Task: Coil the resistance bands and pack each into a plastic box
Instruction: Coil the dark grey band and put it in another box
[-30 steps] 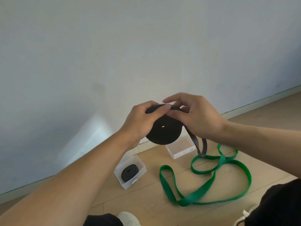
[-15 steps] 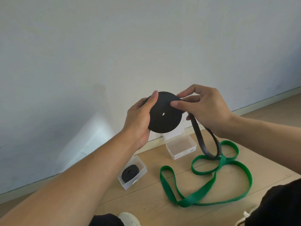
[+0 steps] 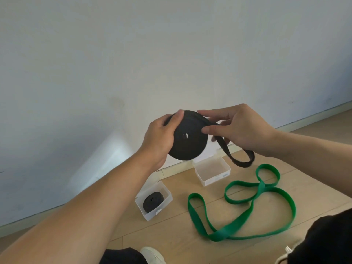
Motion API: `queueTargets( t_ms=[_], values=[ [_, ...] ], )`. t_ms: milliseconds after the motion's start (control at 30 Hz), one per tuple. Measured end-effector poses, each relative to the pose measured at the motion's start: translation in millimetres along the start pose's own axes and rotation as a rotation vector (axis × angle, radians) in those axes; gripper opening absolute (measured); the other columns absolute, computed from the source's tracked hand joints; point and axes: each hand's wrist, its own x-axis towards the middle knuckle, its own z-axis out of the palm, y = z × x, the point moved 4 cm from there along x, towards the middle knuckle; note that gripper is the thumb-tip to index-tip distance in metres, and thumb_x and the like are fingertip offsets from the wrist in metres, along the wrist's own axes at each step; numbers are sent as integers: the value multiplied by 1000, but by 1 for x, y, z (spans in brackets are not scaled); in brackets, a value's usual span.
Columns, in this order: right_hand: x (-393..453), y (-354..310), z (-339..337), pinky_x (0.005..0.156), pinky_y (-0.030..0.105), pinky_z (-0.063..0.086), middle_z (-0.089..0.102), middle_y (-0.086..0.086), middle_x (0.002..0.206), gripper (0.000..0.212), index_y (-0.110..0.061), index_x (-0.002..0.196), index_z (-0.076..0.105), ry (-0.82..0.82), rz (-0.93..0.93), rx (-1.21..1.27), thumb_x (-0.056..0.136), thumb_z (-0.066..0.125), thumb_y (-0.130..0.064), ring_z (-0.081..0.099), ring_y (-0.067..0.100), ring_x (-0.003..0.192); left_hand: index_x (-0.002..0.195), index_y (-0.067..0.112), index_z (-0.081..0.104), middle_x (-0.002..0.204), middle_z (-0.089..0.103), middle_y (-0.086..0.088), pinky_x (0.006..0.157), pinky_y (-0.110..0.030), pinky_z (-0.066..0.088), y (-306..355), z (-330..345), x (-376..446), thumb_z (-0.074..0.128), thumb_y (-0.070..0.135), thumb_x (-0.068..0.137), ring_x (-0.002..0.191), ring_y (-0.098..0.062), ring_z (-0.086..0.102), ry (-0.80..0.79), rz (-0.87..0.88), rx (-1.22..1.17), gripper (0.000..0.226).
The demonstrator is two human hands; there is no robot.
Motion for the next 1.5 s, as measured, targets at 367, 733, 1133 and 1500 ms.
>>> queueTargets(
  t_ms=[367, 733, 1133, 1500],
  values=[
    [3, 16, 6, 83, 27, 60, 80, -3, 93, 31, -26, 108, 78, 89, 95, 349, 78, 86, -21, 77, 13, 85, 111, 15, 75, 105, 80, -8, 92, -46, 60, -3, 5, -7, 60, 45, 99, 103, -26, 75, 81, -200, -344, 36],
    [4, 20, 9, 76, 28, 60, 80, 8, 92, 24, -16, 105, 79, -55, 134, 358, 82, 80, -9, 76, 30, 91, 92, 26, 74, 92, 75, 1, 87, -43, 58, -1, 10, -6, 67, 58, 82, 96, -25, 71, -161, -6, 114, 35],
    [1, 29, 5, 66, 26, 60, 80, 4, 95, 40, -22, 116, 72, -173, 170, 229, 80, 83, -11, 77, 23, 79, 79, 26, 78, 86, 77, -2, 84, -47, 59, -11, 3, 1, 71, 33, 94, 85, -25, 72, -121, -43, 101, 18],
    [15, 68, -16, 81, 33, 61, 72, 14, 119, 29, -6, 110, 68, 23, 440, 557, 87, 76, -20, 73, 27, 102, 89, 23, 75, 98, 76, -1, 96, -46, 53, -31, -41, 18, 65, 40, 96, 105, -27, 68, 149, -110, 198, 21]
  ],
)
